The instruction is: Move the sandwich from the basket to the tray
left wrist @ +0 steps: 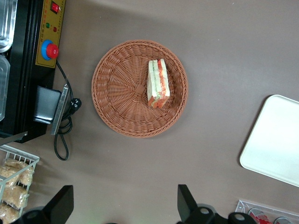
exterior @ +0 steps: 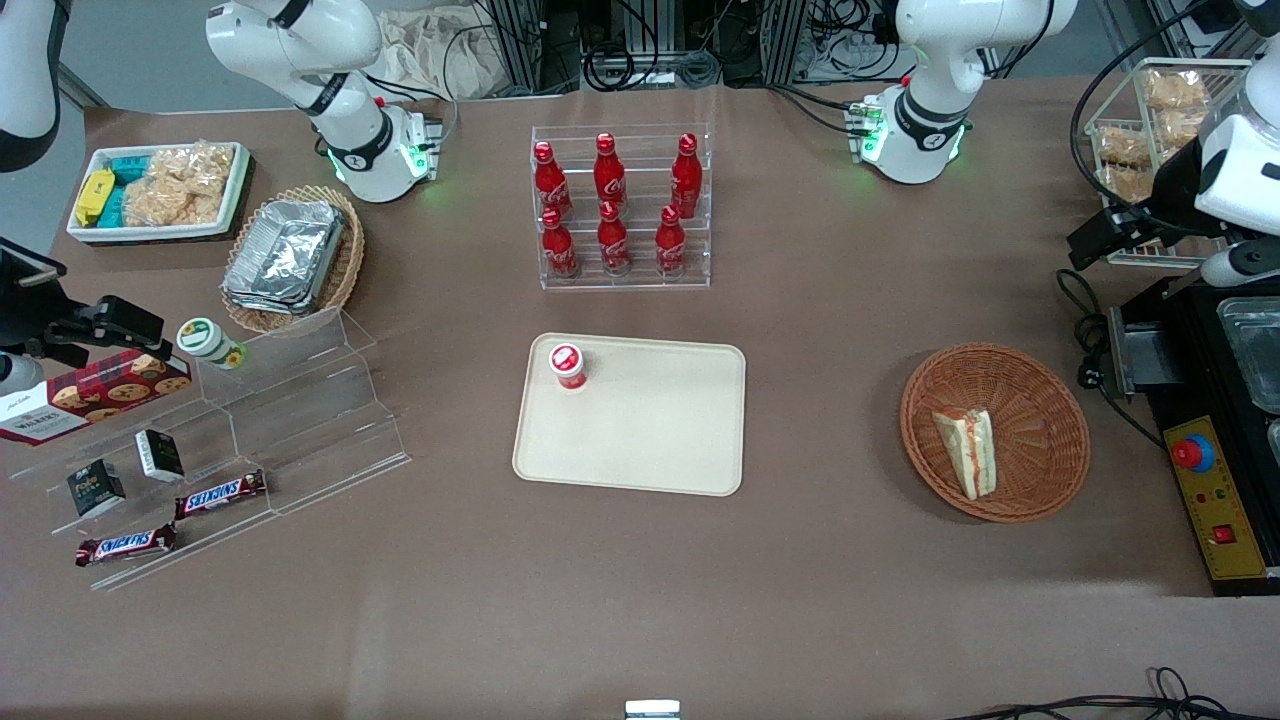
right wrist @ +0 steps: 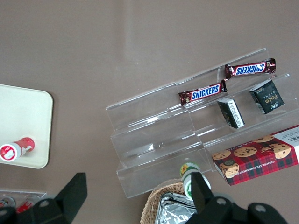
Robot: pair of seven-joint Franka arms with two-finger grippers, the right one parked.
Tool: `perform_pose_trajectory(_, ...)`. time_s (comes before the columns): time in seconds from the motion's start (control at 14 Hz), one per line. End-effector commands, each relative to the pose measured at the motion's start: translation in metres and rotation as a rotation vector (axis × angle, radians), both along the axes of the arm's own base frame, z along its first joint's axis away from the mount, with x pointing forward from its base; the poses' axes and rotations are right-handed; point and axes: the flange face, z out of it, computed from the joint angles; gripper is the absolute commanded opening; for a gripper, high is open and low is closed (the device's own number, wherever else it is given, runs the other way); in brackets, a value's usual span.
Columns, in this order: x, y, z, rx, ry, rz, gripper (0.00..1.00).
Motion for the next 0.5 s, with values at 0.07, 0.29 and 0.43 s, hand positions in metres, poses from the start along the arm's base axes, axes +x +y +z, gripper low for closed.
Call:
perform_pose_trajectory(0.07,-0.004,-0.002,0.000,-0.013,-0.007,-0.007,1.00)
perform_pose_trajectory(0.29,0.000,0.003,-0.002,0.002,-0.007,-0.069,1.00)
perform_pose_trajectory(0.43,-0.001,0.012,-0.001,-0.013,-0.001,-0.071,1.00)
